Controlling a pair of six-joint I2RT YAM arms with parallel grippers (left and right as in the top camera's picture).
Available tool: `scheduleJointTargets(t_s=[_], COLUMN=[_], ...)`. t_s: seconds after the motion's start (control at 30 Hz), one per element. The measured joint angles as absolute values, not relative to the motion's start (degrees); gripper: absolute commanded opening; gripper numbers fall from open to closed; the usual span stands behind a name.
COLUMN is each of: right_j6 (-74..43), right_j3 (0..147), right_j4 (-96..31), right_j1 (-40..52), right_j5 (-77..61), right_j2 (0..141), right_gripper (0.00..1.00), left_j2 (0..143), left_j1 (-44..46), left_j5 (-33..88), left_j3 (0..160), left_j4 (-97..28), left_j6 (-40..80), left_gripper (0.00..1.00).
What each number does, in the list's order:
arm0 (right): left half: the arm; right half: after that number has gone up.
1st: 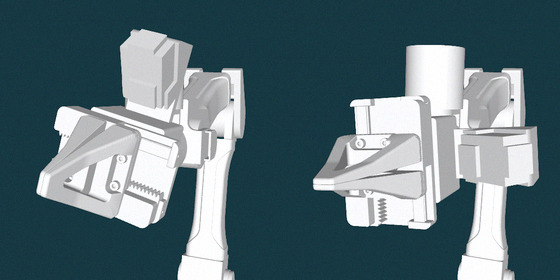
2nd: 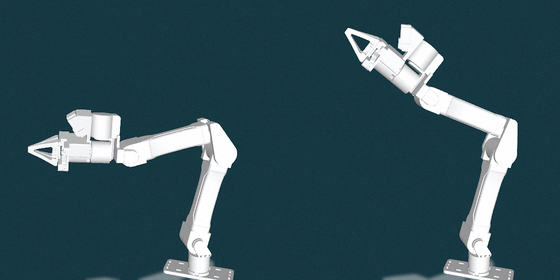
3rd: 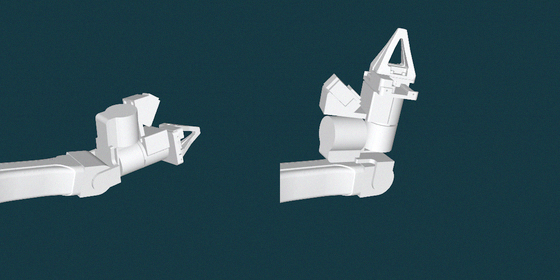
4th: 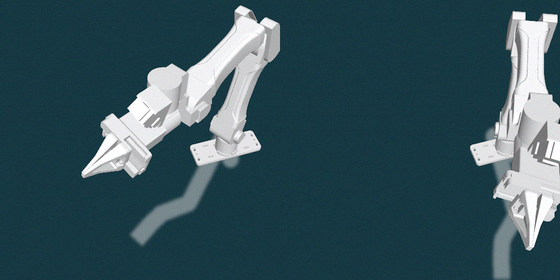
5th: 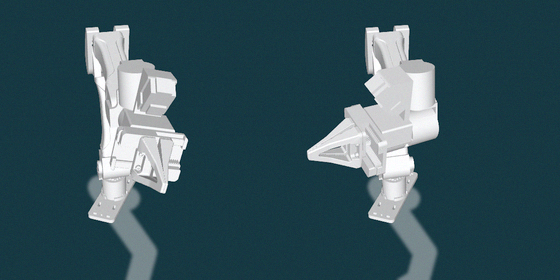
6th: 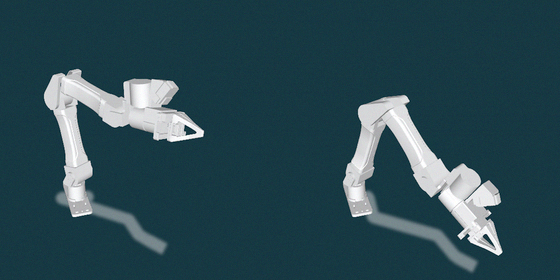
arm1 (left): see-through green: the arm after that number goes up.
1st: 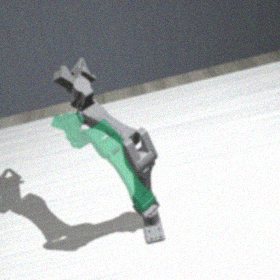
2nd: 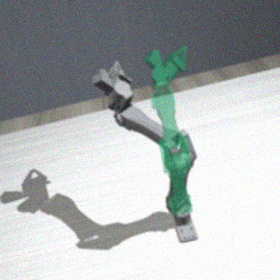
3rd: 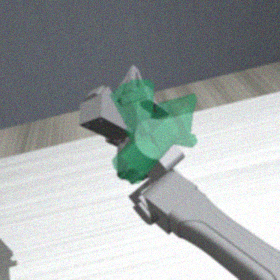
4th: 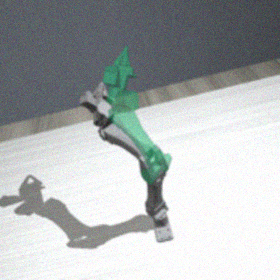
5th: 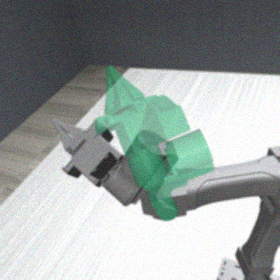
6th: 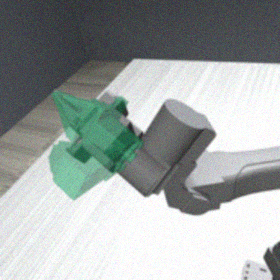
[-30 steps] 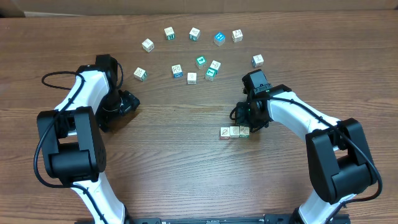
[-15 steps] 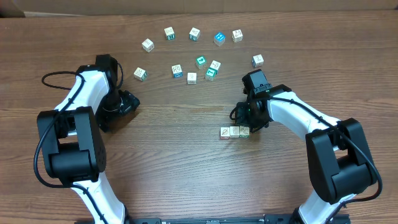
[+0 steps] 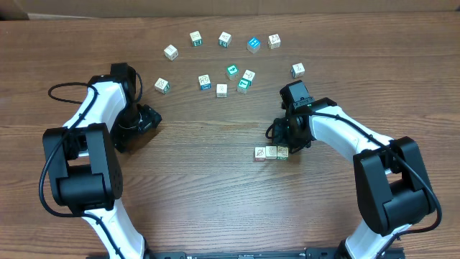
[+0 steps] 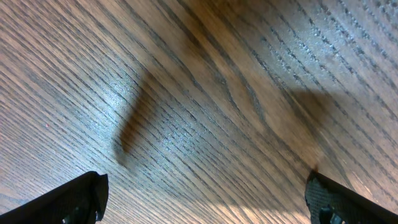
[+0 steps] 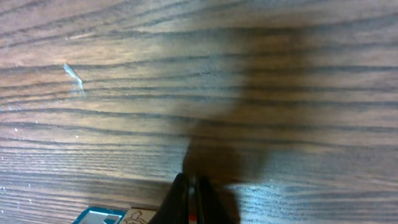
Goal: Form a horizontal line
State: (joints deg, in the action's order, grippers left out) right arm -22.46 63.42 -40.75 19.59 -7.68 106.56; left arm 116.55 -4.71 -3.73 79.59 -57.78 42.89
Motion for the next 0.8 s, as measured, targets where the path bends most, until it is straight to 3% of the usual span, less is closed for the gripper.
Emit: scheduleJointTargets(t_s=[0.4, 0.8], right_j6=[-23.7, -30.8], right_j3=[63.5, 63.9], right_j4=[-36.3, -44.7], right_j1=[18.4, 16.2], right_j5=[-3.0, 1.4], right_j2=[106.6, 106.6], right_gripper=[0.04, 0.04], left_j2=[116.6, 116.6], left_j1=[-4.7, -4.7], left_j5=[-3.7, -3.7], left_j3=[79.6, 79.6], left_j4=[-57.8, -57.8], left_j6=[42.9, 42.9], left_gripper=[0.99, 0.99])
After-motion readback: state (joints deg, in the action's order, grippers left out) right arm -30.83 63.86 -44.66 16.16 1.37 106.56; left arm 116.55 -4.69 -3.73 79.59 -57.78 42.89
